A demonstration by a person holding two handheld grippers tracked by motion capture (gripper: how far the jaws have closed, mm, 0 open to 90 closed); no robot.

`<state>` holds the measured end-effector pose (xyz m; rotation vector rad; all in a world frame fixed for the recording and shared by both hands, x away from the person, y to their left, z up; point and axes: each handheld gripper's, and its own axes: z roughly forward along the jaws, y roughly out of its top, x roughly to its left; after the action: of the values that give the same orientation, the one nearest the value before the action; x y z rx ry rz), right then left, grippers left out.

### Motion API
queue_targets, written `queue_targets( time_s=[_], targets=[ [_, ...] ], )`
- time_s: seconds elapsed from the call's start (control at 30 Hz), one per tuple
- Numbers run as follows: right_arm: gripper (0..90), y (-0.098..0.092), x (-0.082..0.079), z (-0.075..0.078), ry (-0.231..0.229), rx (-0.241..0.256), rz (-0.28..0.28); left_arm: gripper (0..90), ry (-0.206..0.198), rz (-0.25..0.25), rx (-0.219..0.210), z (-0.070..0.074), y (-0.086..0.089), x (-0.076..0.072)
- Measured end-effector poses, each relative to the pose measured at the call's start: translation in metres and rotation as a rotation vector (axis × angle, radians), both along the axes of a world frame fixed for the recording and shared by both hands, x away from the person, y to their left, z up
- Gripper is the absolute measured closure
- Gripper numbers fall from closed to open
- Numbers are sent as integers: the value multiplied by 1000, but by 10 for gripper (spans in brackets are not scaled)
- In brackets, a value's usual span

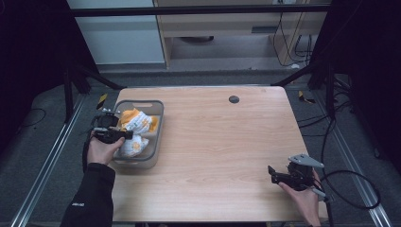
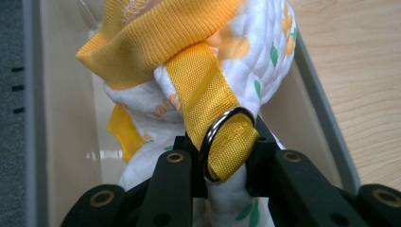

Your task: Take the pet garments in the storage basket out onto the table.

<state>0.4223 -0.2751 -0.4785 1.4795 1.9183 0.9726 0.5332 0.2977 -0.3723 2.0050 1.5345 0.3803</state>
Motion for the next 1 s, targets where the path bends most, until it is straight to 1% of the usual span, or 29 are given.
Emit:
queue_targets(
  time_s=[0.13,0.27,0.5,0.77,0.87,1.0],
  targets=[
    [72,0,0,0,-9,0,-1,755,-25,-11,-25,9,3,-4],
    [76,0,0,0,-16,-2,1,755,-33,-25,-26,17,5,-6],
    [86,1,0,0,-28,-8,12,755,-57,-56,-6,40,8,-10],
    [89,1,0,1,-32,-7,14,755,-86,-96,-6,66,8,-17],
    [89,1,0,1,-32,-7,14,755,-91,-116,-4,73,6,-20],
    [90,1,0,1,-32,-6,16,754,-97,-142,15,78,1,-23]
  ],
)
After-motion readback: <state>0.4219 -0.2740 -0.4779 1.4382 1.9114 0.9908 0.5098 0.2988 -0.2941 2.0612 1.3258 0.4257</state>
